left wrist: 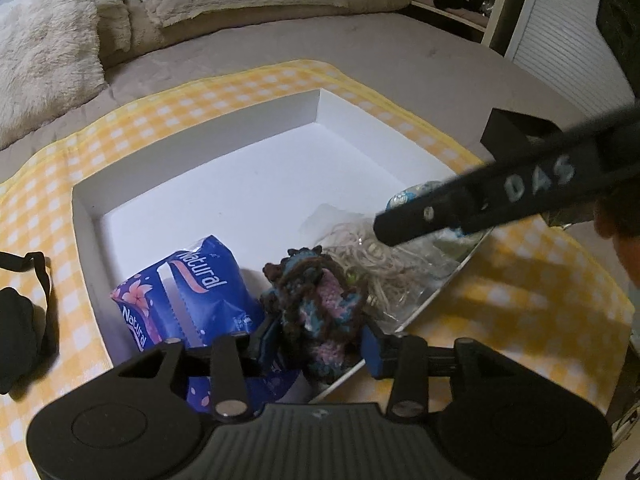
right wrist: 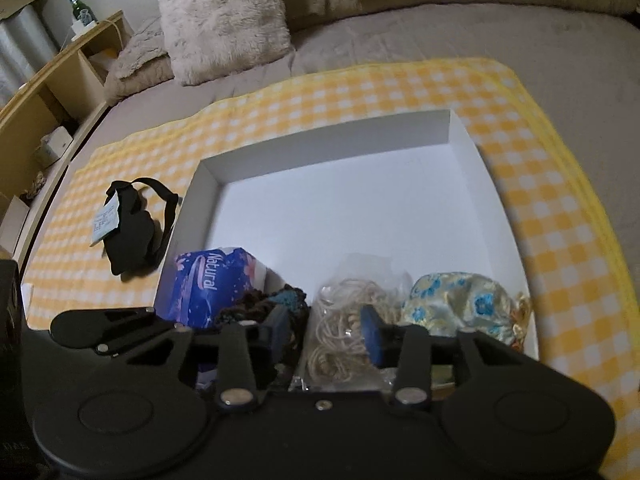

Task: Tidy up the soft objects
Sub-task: 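Lower the cord bag and scrunchie into the box and open both tools, then withdraw both open tools from the box toward the remaining items, then grasp the white face mask with the left tool while the right tool grasps the beige ribbon bundle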

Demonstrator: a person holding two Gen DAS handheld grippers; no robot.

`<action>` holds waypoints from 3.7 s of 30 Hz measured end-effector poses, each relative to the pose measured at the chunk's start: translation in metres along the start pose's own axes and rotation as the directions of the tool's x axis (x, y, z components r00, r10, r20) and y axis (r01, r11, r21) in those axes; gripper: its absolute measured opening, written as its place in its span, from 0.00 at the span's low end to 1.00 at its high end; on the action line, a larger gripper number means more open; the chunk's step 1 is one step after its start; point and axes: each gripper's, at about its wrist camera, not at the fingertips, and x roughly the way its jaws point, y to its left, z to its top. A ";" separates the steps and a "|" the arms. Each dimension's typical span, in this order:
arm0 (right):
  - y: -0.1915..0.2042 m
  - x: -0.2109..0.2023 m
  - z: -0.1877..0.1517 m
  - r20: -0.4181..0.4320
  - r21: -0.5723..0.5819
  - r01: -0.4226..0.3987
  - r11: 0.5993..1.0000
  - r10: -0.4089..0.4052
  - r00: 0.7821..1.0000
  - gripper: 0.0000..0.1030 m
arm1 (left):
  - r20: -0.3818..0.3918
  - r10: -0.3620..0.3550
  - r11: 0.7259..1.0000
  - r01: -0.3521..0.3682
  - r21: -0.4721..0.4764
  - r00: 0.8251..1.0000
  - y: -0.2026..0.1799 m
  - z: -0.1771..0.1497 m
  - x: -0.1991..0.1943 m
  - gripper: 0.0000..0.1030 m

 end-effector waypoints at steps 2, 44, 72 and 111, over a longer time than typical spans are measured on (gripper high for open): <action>0.000 0.005 -0.002 -0.024 -0.013 0.015 1.000 -0.015 1.000 0.27 | 0.007 -0.004 1.000 0.004 -0.005 1.000 -0.001 0.000 -0.004 0.47; 0.029 -0.068 -0.044 0.166 -0.137 0.193 0.972 -0.169 0.971 1.00 | 0.124 0.100 0.966 -0.066 -0.249 0.987 0.039 -0.034 -0.104 1.00; 0.108 -0.043 -0.026 0.198 -0.225 0.129 0.966 -0.084 0.977 1.00 | 0.132 0.353 0.843 -0.253 -0.474 0.926 0.141 -0.088 -0.176 1.00; 0.292 0.068 -0.056 -0.103 -0.375 -0.194 0.907 0.167 0.981 1.00 | -0.248 0.578 0.407 -0.538 -0.739 0.778 0.367 -0.263 -0.249 1.00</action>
